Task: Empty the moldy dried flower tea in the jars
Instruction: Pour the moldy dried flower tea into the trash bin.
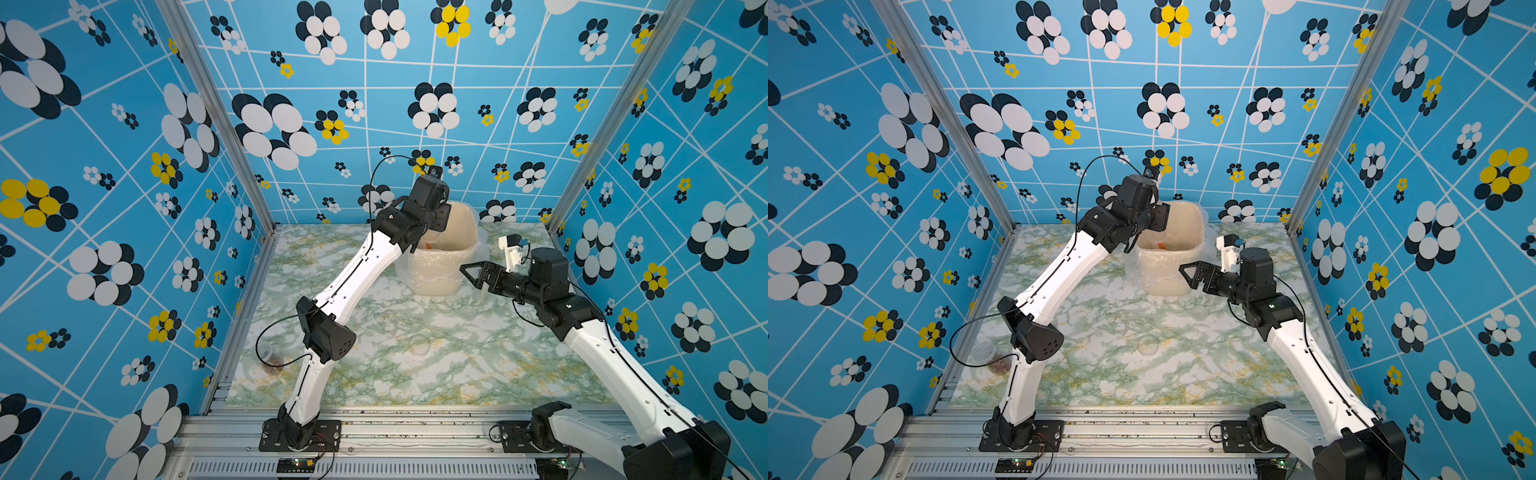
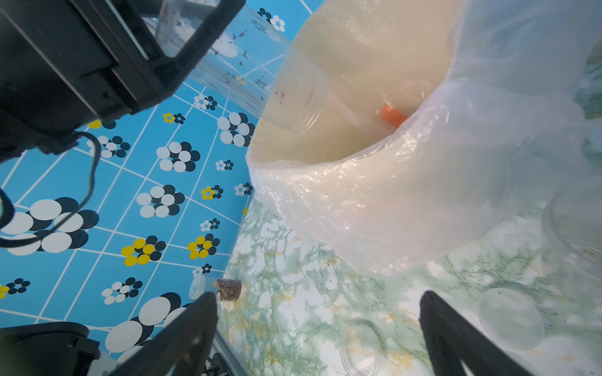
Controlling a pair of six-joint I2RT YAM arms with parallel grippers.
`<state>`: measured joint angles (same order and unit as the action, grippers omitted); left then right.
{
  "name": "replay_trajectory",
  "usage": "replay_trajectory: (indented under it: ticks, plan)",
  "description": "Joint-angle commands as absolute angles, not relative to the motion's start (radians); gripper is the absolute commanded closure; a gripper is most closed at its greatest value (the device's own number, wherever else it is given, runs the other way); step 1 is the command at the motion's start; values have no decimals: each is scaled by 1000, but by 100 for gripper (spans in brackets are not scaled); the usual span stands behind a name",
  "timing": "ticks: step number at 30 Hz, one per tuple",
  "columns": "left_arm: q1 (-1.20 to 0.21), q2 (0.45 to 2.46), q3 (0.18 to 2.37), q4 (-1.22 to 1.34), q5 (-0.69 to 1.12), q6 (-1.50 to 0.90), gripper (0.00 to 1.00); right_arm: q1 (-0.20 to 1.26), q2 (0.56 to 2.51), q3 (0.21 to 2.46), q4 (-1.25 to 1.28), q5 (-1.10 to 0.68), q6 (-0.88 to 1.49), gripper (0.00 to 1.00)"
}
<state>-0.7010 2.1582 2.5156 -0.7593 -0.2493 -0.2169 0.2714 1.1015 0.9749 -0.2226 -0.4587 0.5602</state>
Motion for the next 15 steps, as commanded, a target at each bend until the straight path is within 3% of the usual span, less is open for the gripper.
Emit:
replay_trajectory:
  ticks: [1, 4, 8, 12, 15]
  plan:
    - [-666, 2151, 2541, -780, -164, -323, 100, 265, 1088, 958, -233, -449, 542, 1]
    - [-714, 2152, 2541, -765, -261, -212, 100, 265, 1088, 956, -236, -451, 539, 1]
    - [-663, 2149, 2542, -782, -138, -354, 100, 265, 1088, 957, -239, -449, 534, 1]
    - [-731, 2150, 2542, -758, -313, -171, 100, 265, 1086, 954, -242, -449, 529, 1]
    - [-666, 2140, 2540, -778, -148, -336, 100, 265, 1089, 954, -247, -444, 524, 1]
